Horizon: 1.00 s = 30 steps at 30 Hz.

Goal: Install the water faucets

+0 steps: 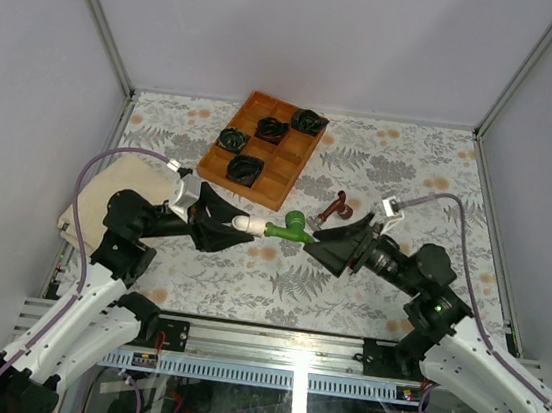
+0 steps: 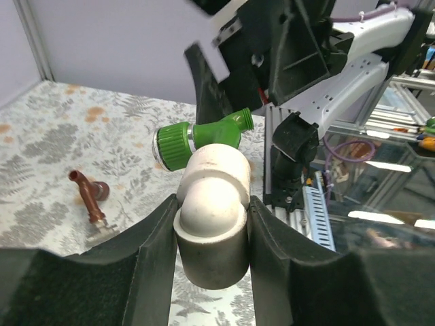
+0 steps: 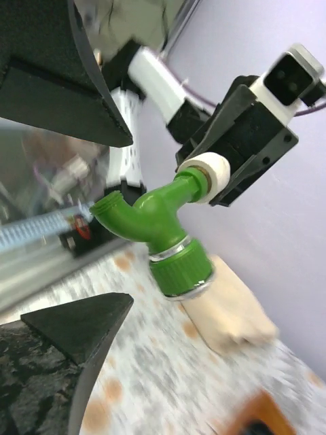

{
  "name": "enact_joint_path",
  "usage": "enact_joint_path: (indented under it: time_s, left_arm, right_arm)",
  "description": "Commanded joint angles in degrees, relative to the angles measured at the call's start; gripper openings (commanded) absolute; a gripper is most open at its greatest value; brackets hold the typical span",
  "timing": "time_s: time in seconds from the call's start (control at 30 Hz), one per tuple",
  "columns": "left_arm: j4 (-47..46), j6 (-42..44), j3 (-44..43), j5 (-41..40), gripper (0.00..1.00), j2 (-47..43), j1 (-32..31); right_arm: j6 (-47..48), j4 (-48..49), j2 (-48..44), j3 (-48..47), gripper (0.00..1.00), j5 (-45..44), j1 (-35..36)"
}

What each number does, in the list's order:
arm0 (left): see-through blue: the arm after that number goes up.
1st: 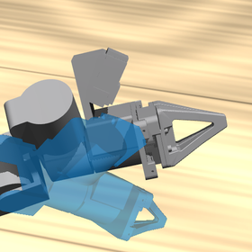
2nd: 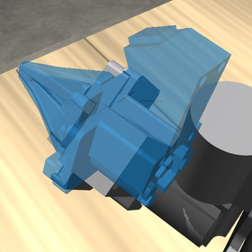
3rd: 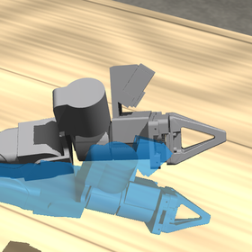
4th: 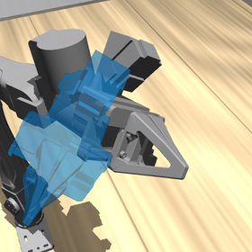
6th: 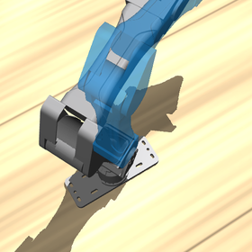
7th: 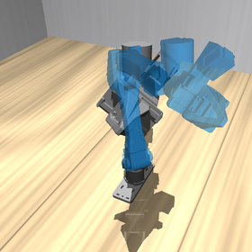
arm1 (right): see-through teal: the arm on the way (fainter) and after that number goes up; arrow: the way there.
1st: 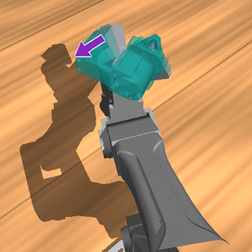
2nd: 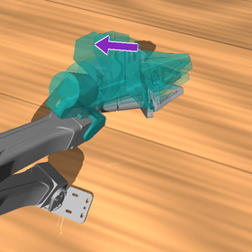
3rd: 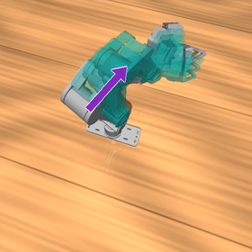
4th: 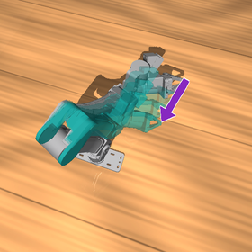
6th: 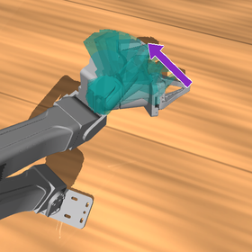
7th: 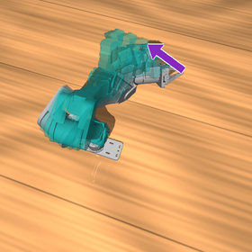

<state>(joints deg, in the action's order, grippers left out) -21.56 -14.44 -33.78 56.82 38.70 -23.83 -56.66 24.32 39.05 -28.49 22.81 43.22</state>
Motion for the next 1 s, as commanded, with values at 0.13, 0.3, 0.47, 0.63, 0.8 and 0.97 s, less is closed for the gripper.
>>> enact_joint_path:
  time_s: [0.13,0.3,0.47,0.63,0.8,0.97]
  left_arm:
    - [-3.2,-14.0,-1.5,0.7,0.0,0.7,0.2]
    - [-4.4,-21.0,-2.2,2.3,0.0,2.6,0.3]
    - [2.0,-21.4,-4.9,3.6,0.0,6.1,0.3]
    - [-5.6,-26.8,-2.1,2.2,0.0,5.7,0.2]
    - [-2.9,-22.0,-2.0,2.4,0.0,5.9,0.2]
    - [-0.3,-10.8,-0.9,1.3,0.0,5.1,0.3]
  right_arm:
    - [49.8,-2.4,-12.7,3.5,0.96,-0.5,-0.2]
    - [62.0,2.2,-9.1,3.2,0.97,3.7,-0.2]
    - [62.0,11.5,-0.6,1.5,0.97,8.3,0.5]
    - [61.6,19.5,5.5,3.0,0.94,7.4,3.2]
    - [49.4,33.7,7.7,7.2,0.59,6.4,3.5]
    - [27.6,38.0,8.7,9.1,0.32,3.2,3.5]
